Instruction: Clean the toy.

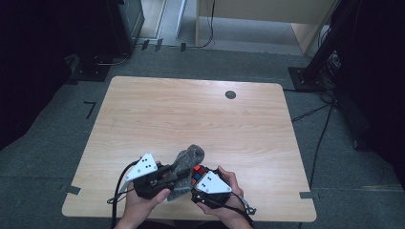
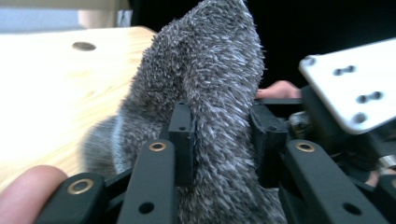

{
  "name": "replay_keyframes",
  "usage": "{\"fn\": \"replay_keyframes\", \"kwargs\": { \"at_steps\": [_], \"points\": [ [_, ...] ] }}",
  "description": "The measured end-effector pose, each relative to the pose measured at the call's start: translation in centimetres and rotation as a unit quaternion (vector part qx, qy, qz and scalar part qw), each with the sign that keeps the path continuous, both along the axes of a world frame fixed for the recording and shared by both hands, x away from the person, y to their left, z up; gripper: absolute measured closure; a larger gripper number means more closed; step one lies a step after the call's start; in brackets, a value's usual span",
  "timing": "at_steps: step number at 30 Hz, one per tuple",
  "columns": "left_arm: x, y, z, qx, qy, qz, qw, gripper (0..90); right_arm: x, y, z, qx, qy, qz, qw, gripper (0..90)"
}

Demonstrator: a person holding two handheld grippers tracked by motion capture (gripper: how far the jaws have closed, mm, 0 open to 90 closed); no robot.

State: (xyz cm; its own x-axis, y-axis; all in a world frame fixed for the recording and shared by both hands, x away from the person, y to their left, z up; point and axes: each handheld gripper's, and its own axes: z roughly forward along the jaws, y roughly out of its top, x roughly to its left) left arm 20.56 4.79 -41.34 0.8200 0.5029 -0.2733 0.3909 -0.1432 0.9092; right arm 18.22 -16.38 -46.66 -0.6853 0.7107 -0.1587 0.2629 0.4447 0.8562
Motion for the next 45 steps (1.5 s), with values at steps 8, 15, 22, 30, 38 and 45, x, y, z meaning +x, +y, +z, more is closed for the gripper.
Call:
{"fn": "replay_keyframes", "kwargs": {
  "at_steps": [8, 15, 22, 30, 38, 45],
  "points": [
    [-1.0, -2.1, -0.2, 0.093, -0.062, -0.029, 0.9933, 32.1, 0.0, 0.2, -0.3, -0.005, 0.009, -0.001, 0.9999, 34.6],
    [0.2, 0.3, 0.7, 0.011, -0.014, -0.054, 0.9984, 38.0, 0.2, -0.5, 0.1, 0.027, 0.018, -0.011, 0.9994, 34.6],
    [1.2, -0.8, -0.5, 0.067, 0.054, -0.015, 0.9962, 25.0, 0.0, 0.0, 0.0, 0.019, 0.011, -0.004, 0.9997, 34.6],
    [2.5, -0.4, -1.5, 0.056, 0.137, -0.033, 0.9885, 28.8, -0.8, 0.6, 0.4, 0.004, -0.033, 0.005, 0.9994, 34.6],
    [2.9, 1.4, -1.0, 0.026, 0.119, -0.017, 0.9924, 64.0, -0.7, 0.4, 0.1, -0.001, -0.032, 0.002, 0.9995, 34.6],
    [1.9, -0.5, -1.4, 0.065, 0.103, -0.016, 0.9924, 30.3, -0.8, 0.7, 0.1, -0.003, -0.032, 0.008, 0.9995, 34.6]
  ]
}}
